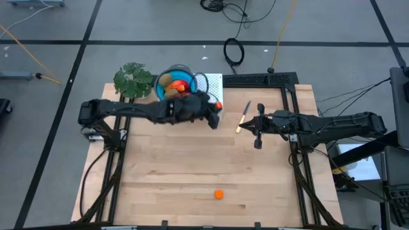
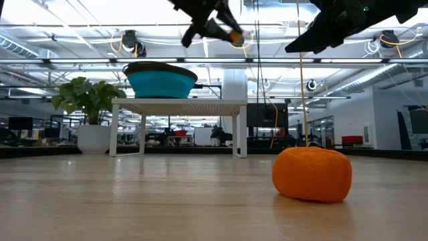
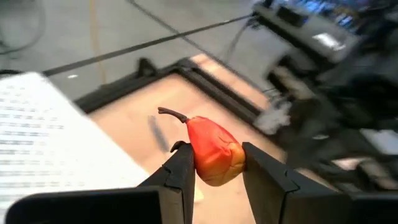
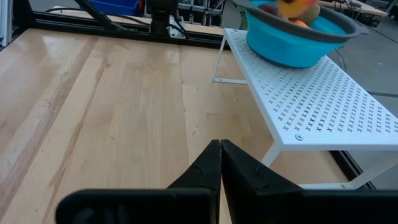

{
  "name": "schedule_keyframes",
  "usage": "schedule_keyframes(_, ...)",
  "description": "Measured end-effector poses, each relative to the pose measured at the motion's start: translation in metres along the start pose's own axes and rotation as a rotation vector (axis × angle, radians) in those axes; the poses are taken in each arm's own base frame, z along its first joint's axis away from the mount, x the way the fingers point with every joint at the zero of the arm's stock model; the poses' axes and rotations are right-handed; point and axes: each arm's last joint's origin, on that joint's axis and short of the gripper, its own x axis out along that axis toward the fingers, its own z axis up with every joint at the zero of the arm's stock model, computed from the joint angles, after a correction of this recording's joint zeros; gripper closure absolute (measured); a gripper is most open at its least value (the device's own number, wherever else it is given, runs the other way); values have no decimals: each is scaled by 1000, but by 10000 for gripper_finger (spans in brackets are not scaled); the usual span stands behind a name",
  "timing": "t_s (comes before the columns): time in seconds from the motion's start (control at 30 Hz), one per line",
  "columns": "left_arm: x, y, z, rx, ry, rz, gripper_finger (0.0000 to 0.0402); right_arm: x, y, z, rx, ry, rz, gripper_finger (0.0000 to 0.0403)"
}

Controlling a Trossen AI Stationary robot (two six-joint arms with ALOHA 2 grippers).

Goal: Pick & Place Fruit
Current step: Put the peas into the strainer bowl on the shelf

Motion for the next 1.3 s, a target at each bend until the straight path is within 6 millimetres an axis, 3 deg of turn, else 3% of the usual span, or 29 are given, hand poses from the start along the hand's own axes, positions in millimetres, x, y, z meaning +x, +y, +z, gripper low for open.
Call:
schedule_keyframes(0.37,-22,73,38,24,71,232,298,0,0,-2,-3,20,2,399)
schedule_keyframes(0.67,-29,123,45,-22,187,399,298,0,0,-2,-3,20,1,399)
schedule_keyframes(0.97,-33,140,44,-58,250,451,298,0,0,-2,-3,21,-2,399)
schedule_keyframes(1.3,-36,135,34,-59,338,464,298,0,0,-2,-3,21,-2,399)
